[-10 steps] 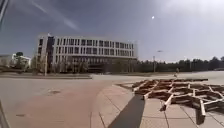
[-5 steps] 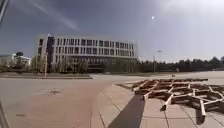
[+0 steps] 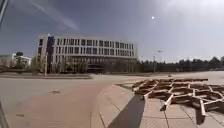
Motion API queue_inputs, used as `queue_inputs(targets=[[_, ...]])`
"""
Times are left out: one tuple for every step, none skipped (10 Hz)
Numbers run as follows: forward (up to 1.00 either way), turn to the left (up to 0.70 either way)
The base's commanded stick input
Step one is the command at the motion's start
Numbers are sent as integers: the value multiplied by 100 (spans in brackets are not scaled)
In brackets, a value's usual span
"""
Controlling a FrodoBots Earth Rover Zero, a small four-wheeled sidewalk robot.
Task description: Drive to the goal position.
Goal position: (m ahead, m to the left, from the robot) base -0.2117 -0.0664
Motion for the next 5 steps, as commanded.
queue_inputs(targets=[[5,0],[4,0],[4,0],[5,0],[5,0]])
